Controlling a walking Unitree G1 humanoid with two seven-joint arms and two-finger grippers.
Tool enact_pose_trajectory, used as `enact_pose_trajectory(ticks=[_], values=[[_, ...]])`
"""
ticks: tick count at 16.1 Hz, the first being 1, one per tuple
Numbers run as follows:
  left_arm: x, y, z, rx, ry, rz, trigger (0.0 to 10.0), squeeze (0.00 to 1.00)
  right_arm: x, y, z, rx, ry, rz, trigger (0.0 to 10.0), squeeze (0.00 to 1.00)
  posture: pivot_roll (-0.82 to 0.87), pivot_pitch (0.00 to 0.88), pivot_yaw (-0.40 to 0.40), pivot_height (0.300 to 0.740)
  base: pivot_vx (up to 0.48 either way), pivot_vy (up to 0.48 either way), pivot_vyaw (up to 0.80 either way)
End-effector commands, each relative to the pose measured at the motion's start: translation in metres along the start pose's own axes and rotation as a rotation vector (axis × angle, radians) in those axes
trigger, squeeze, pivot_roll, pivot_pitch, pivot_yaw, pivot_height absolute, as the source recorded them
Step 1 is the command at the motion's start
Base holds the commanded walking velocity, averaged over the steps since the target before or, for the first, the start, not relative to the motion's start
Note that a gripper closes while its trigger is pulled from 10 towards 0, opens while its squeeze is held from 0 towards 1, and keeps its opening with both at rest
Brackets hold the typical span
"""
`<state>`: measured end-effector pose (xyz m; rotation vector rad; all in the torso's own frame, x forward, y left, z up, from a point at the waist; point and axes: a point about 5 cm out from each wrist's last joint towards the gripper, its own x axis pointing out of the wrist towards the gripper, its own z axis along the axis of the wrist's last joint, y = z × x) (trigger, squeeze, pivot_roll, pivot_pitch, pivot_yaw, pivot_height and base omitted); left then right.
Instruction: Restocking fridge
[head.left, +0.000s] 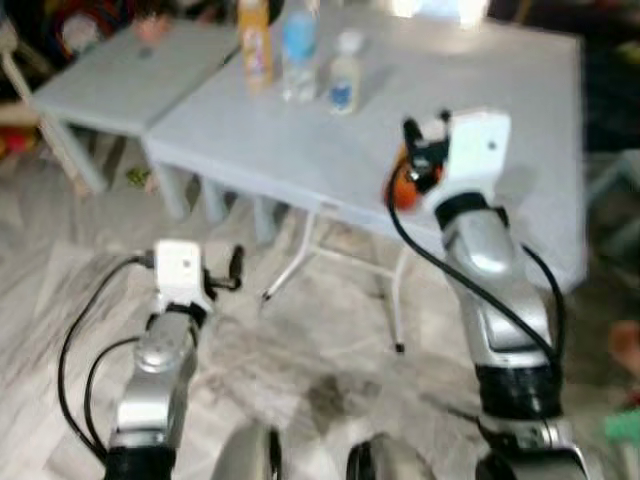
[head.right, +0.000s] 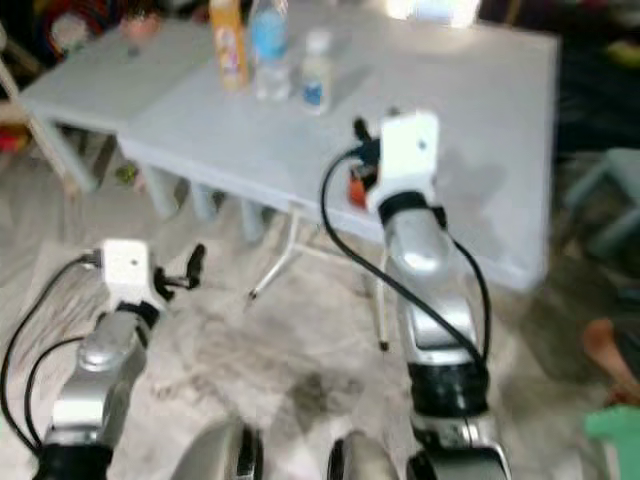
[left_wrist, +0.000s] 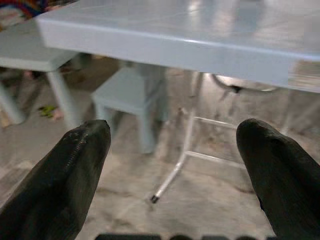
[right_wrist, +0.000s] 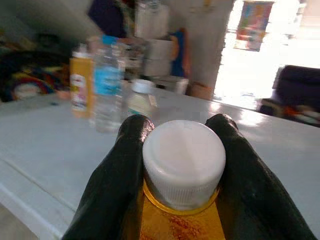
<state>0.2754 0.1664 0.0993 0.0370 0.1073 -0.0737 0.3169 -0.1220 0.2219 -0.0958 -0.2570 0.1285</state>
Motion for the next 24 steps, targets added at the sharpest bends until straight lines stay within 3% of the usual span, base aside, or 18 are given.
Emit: enact_pose_trajectory(ticks=[1, 5, 8, 12, 16, 21, 24], values=[[-0.001, 0.007, -0.002, 0.018, 0.012, 0.019, 10.0, 0.00, -0.001, 0.008, -0.006, 0.014, 0.027, 0.042, 10.0, 0.00, -0.04, 0.095, -0.002, 0.740, -0.277, 0.000, 0.00], [-0.003, 0.007, -0.007, 0.026, 0.020, 0.021, 10.0, 0.00, -0.013, 0.018, -0.018, 0.029, 0.035, 0.148, 10.0, 0.00, -0.04, 0.092, -0.003, 0.740, -0.202, 0.000, 0.00], [-0.006, 0.015, -0.014, 0.040, 0.048, 0.050, 10.0, 0.00, -0.020, 0.016, -0.025, 0.036, 0.034, 0.159, 10.0, 0.00, -0.04, 0.091, -0.004, 0.740, 0.000, 0.000, 0.74], [-0.013, 0.037, -0.030, 0.021, 0.099, 0.152, 10.0, 0.00, -0.035, 0.008, -0.046, 0.044, 0.090, 0.126, 10.0, 0.00, -0.04, 0.077, 0.011, 0.740, 0.000, 0.000, 0.80], [-0.020, 0.033, -0.031, -0.029, 0.066, 0.153, 10.0, 0.00, -0.050, 0.000, -0.061, 0.039, 0.119, 0.085, 10.0, 0.00, -0.03, 0.072, 0.002, 0.740, 0.000, 0.000, 0.80], [-0.019, 0.033, -0.028, 0.004, 0.040, 0.179, 10.0, 0.00, -0.045, 0.002, -0.062, 0.027, 0.108, 0.113, 10.0, 0.00, -0.03, 0.071, 0.001, 0.740, 0.000, 0.000, 0.80], [-0.030, 0.036, -0.032, 0.065, 0.055, 0.162, 10.0, 0.00, -0.043, 0.002, -0.062, 0.023, 0.104, 0.118, 10.0, 0.00, -0.01, 0.073, -0.002, 0.740, 0.000, 0.000, 0.80]])
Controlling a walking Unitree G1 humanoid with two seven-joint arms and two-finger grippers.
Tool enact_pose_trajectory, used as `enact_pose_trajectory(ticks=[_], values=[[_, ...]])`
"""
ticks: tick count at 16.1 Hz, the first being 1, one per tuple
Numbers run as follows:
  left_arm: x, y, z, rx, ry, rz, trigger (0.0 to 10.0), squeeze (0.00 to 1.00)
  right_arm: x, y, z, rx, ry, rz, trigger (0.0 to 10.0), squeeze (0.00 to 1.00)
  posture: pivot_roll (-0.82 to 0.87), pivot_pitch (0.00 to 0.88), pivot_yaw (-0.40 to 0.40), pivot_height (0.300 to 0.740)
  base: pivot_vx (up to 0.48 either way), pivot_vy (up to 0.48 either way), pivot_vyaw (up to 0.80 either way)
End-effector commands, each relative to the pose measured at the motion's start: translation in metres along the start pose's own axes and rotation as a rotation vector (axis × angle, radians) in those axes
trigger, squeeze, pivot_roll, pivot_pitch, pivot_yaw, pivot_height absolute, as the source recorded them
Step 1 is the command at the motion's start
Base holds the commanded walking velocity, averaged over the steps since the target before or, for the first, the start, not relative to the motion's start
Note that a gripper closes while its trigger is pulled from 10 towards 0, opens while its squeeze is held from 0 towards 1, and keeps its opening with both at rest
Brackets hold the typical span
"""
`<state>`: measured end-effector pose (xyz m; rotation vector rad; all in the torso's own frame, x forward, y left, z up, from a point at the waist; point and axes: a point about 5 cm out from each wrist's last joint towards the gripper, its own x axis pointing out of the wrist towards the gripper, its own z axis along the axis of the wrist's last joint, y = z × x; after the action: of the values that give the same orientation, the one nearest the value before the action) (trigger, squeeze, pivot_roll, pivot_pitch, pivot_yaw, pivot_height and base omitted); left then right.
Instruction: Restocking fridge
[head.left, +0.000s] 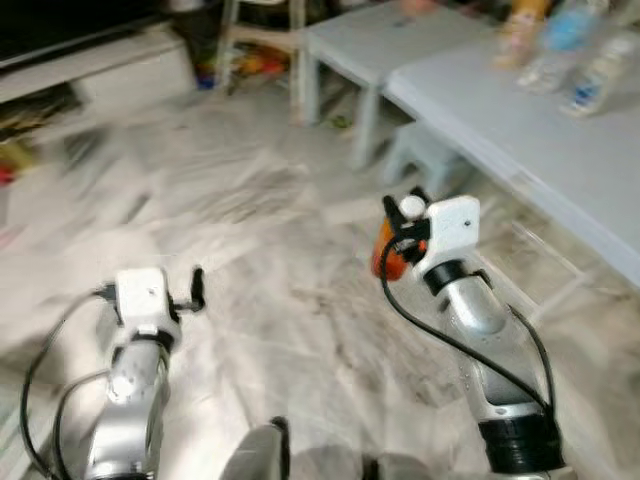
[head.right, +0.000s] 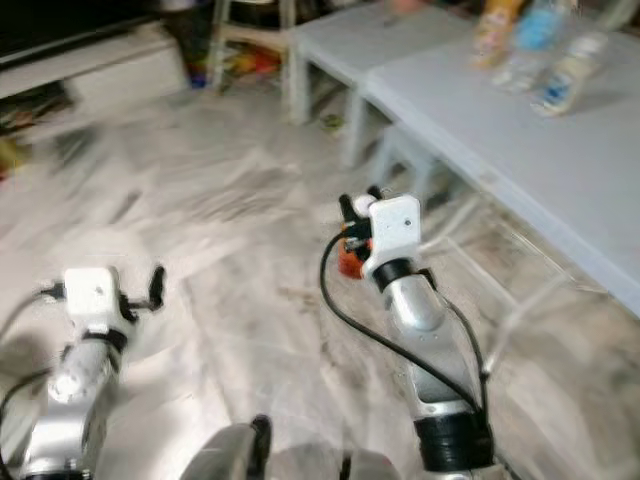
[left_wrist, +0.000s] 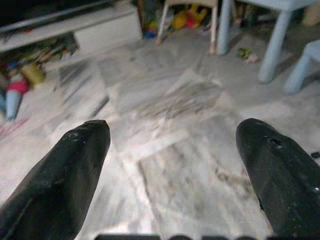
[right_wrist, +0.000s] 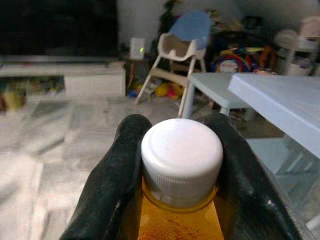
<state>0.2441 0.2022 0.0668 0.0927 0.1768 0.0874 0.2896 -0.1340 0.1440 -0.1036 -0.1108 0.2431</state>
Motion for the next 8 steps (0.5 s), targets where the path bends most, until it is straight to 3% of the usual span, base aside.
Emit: enact_pose_trajectory(ticks=[1, 3, 4, 6, 8], values=[[0.000, 0.005, 0.005, 0.020, -0.024, 0.001, 10.0, 0.00, 0.002, 0.001, 0.006, 0.003, -0.035, -0.002, 10.0, 0.00, -0.01, 0.075, -0.003, 0.740, 0.000, 0.000, 0.80], [-0.003, 0.011, 0.005, 0.007, -0.028, -0.004, 10.0, 0.00, -0.001, -0.003, 0.003, -0.006, -0.028, -0.018, 10.0, 0.00, 0.00, 0.072, -0.006, 0.740, 0.000, 0.000, 0.80], [-0.002, 0.014, 0.012, -0.022, -0.073, 0.003, 10.0, 0.00, -0.004, -0.016, -0.004, 0.007, -0.005, -0.081, 10.0, 0.00, 0.01, 0.057, -0.006, 0.740, 0.000, 0.000, 0.80], [0.000, 0.019, 0.020, -0.036, -0.111, 0.036, 10.0, 0.00, -0.011, -0.026, -0.009, 0.038, 0.011, -0.137, 10.0, 0.00, 0.01, 0.047, 0.000, 0.740, 0.000, 0.000, 0.80], [-0.003, 0.026, 0.020, -0.022, -0.116, 0.069, 10.0, 0.00, -0.022, -0.026, -0.017, 0.060, 0.040, -0.161, 10.0, 0.00, 0.01, 0.041, 0.007, 0.740, 0.000, 0.000, 0.80]])
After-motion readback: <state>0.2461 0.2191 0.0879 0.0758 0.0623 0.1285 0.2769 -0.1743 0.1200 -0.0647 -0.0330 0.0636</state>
